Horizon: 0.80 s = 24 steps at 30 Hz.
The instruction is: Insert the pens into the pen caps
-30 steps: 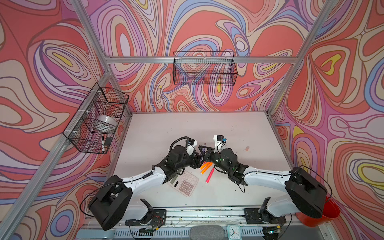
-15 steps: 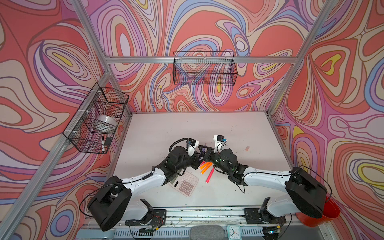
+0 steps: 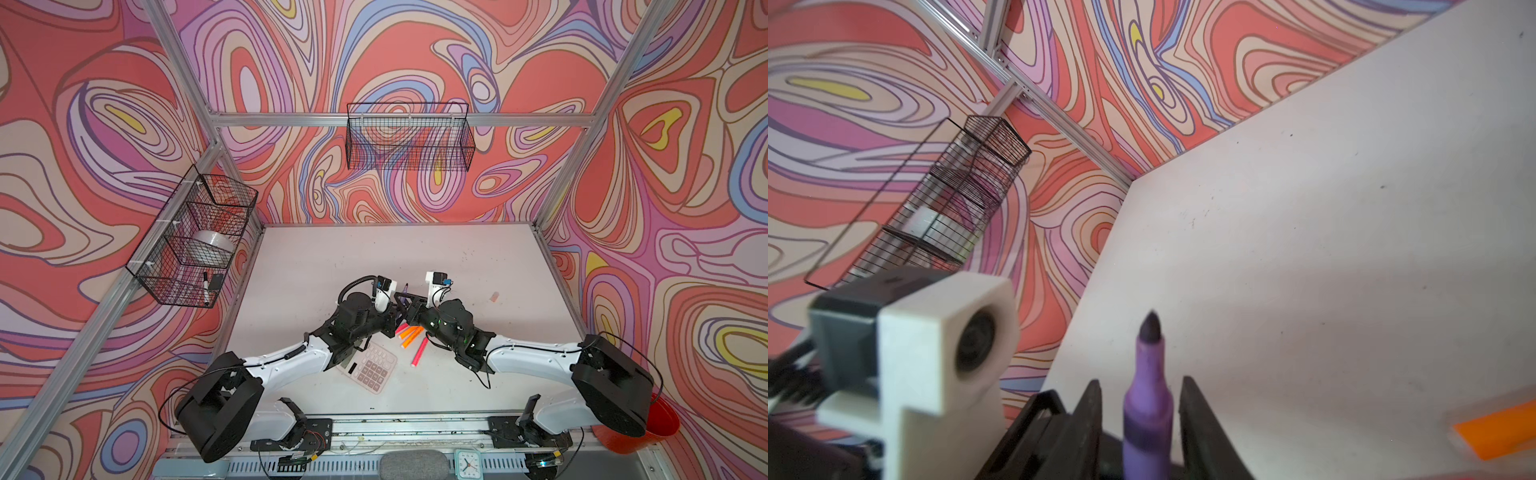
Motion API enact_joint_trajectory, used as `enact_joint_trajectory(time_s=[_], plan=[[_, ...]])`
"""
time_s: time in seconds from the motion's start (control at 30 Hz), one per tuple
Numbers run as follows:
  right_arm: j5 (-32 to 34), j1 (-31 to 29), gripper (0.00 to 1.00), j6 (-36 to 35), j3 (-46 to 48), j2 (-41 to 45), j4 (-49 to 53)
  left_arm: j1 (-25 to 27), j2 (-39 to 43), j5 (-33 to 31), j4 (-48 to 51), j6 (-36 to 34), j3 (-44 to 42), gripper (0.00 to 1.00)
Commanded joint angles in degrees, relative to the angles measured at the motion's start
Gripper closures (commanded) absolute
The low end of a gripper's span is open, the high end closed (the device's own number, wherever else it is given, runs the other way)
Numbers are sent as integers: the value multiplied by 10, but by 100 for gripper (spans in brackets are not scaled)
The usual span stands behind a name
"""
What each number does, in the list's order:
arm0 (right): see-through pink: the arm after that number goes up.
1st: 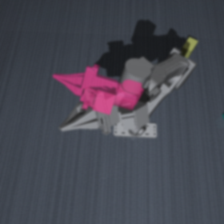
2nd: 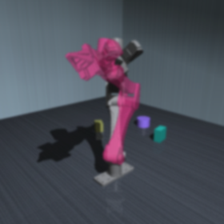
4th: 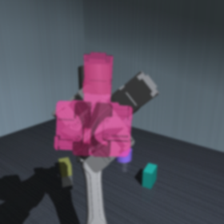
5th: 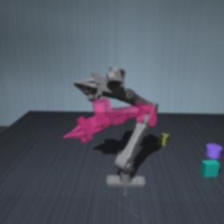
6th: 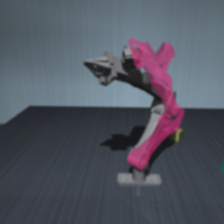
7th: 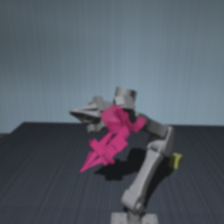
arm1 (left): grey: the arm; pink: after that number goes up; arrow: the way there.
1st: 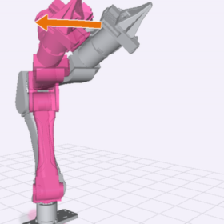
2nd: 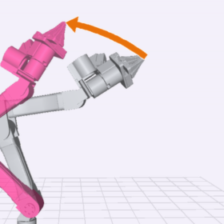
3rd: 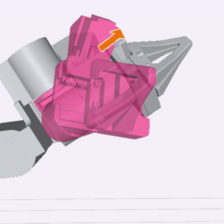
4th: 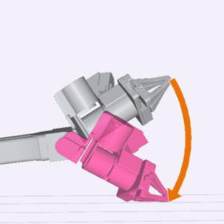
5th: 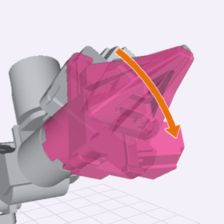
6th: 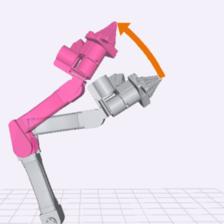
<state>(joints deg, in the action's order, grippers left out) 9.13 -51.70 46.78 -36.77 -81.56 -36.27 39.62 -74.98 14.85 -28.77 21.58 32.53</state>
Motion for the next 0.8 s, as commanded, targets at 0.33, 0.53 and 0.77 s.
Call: enact_joint_trajectory(time_s=[0.33, 0.53, 0.77], plan=[[216, 0, 25, -100, 11, 169, 229, -10, 204, -222, -46, -256, -50, 100], [128, 120, 26, -69, 5, 153, 304, -18, 254, -106, 11, -260, -96, 100], [28, 231, 28, -88, -96, 22, 373, -18, 270, -143, 151, -271, -65, 100]])
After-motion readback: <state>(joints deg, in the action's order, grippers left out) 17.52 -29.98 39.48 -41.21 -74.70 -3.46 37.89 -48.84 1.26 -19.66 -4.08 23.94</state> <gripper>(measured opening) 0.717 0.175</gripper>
